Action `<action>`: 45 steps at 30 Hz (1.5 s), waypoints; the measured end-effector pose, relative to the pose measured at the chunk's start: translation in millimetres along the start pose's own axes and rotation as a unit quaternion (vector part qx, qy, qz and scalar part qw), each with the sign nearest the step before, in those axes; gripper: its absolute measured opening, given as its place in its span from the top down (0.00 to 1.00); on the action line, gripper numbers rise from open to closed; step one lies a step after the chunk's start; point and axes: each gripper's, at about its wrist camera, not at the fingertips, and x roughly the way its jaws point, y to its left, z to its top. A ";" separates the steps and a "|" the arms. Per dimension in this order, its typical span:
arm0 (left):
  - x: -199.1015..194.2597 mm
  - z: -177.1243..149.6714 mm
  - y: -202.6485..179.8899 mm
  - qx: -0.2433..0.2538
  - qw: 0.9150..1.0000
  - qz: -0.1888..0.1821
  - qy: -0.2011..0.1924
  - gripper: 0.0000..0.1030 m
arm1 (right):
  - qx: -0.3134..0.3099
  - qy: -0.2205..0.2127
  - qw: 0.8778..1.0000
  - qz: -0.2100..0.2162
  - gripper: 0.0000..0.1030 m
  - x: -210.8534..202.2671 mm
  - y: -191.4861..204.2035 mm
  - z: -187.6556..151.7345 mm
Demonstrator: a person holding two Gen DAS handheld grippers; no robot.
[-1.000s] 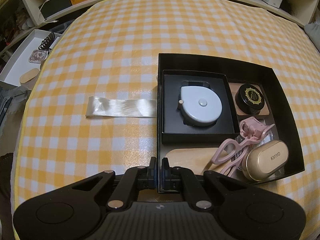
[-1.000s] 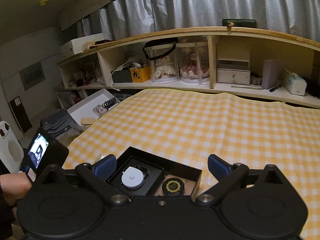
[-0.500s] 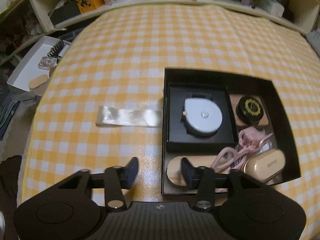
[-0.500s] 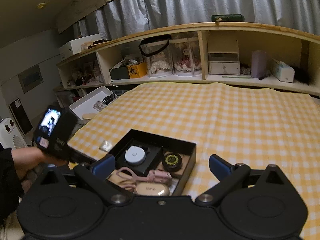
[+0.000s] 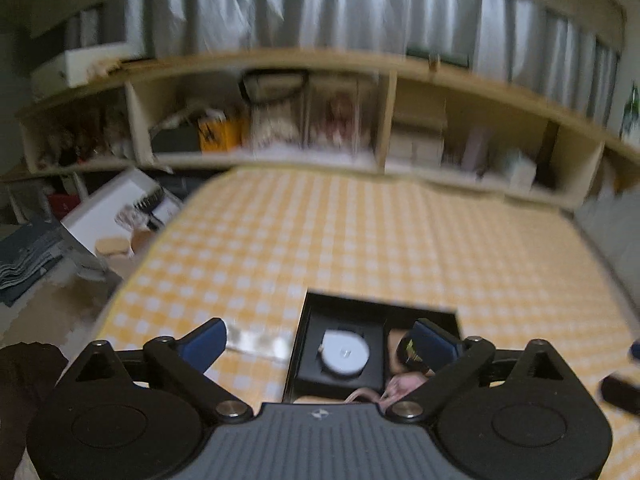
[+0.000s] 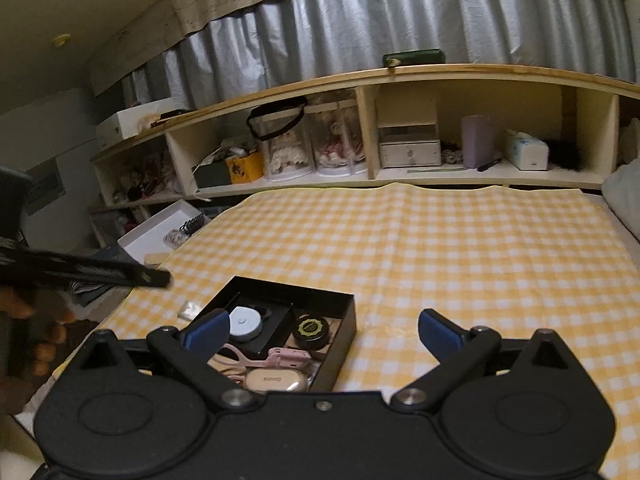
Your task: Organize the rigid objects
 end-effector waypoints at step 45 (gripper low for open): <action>-106.7 -93.6 -48.7 0.054 0.994 0.077 -0.053 0.00 | -0.038 -0.001 0.999 -0.034 0.00 -57.0 -3.5 -28.7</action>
